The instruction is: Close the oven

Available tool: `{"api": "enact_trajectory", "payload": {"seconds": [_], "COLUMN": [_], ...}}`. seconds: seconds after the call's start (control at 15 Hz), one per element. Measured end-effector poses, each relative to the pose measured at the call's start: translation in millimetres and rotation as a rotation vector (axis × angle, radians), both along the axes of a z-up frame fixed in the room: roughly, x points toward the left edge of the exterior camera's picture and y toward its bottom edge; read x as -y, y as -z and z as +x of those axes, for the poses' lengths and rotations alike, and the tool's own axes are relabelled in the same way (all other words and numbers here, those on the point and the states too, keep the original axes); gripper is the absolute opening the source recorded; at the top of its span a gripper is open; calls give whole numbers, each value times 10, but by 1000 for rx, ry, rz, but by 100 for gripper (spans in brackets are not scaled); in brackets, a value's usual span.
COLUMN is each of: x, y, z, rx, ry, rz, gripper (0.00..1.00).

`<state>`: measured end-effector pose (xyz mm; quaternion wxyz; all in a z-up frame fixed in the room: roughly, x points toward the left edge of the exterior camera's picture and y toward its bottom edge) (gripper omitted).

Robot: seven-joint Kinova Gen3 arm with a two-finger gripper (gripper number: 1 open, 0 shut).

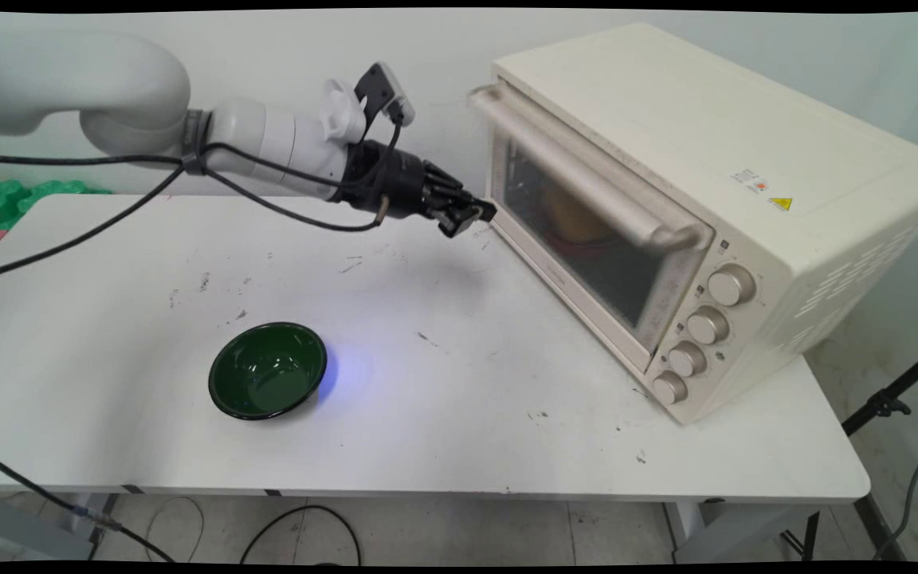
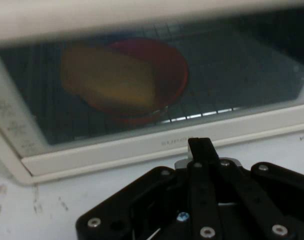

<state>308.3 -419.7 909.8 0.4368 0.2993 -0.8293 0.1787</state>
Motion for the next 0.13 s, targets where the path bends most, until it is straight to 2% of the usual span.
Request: {"api": "enact_trajectory", "payload": {"seconds": [0.13], "x": [30], "y": [-49], "z": [-21], "rx": [-6], "ry": [2], "rz": [-6], "gripper": [0]}}
